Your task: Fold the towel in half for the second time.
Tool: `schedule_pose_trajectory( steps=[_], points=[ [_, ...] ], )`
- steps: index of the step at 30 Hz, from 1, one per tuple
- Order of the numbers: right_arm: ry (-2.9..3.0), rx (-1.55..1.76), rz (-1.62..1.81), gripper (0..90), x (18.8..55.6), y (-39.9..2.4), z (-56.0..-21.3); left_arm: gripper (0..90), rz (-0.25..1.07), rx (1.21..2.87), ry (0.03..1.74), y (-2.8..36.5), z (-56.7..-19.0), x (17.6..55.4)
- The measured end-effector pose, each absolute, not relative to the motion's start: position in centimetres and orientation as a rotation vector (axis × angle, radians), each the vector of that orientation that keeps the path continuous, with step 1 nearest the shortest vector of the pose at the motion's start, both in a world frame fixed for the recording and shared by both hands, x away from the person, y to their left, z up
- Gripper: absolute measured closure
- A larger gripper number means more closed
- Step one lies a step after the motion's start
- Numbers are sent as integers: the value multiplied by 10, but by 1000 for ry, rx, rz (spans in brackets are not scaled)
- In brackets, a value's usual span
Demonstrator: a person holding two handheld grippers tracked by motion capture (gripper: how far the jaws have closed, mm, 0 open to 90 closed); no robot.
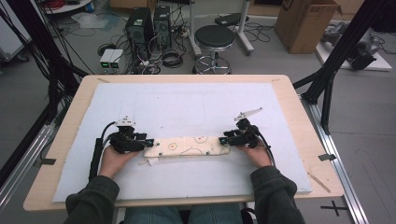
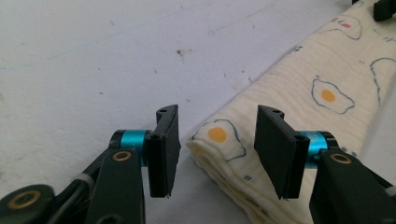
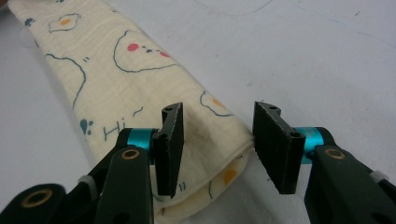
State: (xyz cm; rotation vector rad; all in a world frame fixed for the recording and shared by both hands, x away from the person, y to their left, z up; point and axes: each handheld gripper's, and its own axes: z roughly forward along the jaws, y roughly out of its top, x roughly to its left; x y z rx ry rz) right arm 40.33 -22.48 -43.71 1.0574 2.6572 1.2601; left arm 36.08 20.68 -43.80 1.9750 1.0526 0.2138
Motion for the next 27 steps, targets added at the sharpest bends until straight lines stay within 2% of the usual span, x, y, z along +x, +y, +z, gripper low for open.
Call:
schedule_pose_trajectory(
  steps=[6, 16, 21, 27],
  points=[
    [2659, 1064, 1252, 599, 401, -227, -441, 518, 203, 1997, 1063, 203, -442, 361],
    [2669, 1017, 1246, 745, 395, -223, -442, 717, 213, 2014, 1035, 202, -443, 358],
    [2670, 1014, 1256, 774, 392, -223, -442, 794, 227, 2016, 1021, 201, -443, 356],
    [2664, 1008, 1278, 784, 391, -224, -440, 812, 247, 2011, 1004, 202, -440, 354]
  ],
)
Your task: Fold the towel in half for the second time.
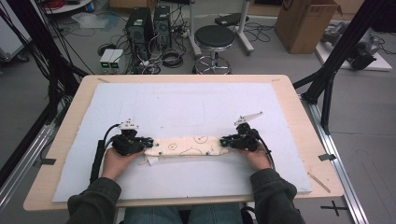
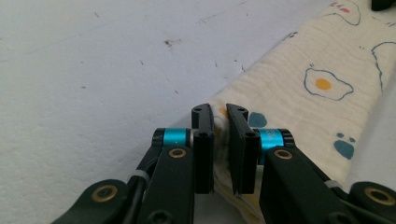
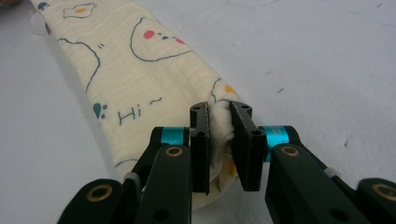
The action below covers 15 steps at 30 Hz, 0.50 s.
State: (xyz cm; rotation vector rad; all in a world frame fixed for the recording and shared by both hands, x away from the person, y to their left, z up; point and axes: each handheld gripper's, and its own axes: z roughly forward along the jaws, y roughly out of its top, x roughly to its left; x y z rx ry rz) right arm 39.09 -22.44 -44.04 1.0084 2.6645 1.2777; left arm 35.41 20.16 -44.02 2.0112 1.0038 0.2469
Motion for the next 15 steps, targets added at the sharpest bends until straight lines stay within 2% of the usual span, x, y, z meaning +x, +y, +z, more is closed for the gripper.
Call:
schedule_pose_trajectory(
  steps=[15],
  points=[
    [2634, 951, 1277, 789, 386, -224, -432, 814, 292, 1957, 1003, 202, -433, 352]
  ],
)
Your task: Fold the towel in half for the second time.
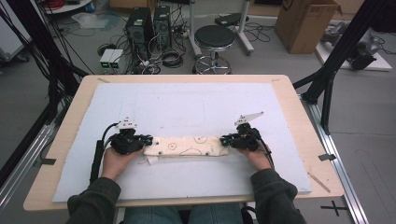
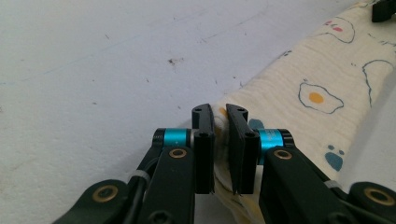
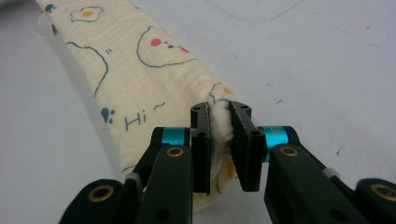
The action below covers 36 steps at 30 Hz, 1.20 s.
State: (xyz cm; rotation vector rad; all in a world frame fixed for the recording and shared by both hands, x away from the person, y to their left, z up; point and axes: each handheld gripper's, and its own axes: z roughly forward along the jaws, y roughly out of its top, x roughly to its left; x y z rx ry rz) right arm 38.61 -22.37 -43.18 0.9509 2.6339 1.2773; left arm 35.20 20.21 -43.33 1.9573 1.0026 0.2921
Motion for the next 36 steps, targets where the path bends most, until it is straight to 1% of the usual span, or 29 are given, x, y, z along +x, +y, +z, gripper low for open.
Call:
schedule_pose_trajectory(
  steps=[11, 15, 25, 36],
  points=[
    [2640, 948, 1257, 792, 390, -223, -425, 817, 297, 1946, 1003, 201, -426, 355],
    [2637, 943, 1256, 793, 394, -223, -418, 818, 301, 1925, 1019, 200, -426, 358],
    [2613, 948, 1241, 795, 410, -225, -406, 820, 326, 1920, 1019, 194, -412, 375],
    [2611, 978, 1228, 796, 427, -225, -402, 822, 320, 1913, 1066, 197, -418, 389]
  ],
)
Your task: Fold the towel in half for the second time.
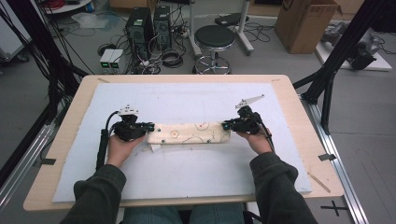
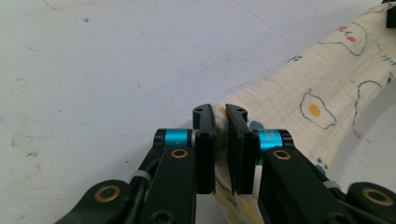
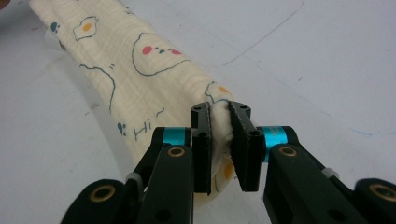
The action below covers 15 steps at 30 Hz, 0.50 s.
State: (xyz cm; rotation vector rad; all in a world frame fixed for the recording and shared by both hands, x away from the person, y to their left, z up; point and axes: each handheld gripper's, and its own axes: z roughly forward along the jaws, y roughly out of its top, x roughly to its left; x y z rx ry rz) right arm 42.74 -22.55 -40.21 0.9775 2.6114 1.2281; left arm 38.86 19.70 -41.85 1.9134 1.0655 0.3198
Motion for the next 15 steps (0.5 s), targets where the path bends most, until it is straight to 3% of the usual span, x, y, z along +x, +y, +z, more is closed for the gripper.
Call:
schedule_pose_trajectory(
  steps=[15],
  points=[
    [2564, 1091, 1189, 795, 457, -224, -415, 822, 345, 1855, 1142, 192, -430, 413]
  ],
)
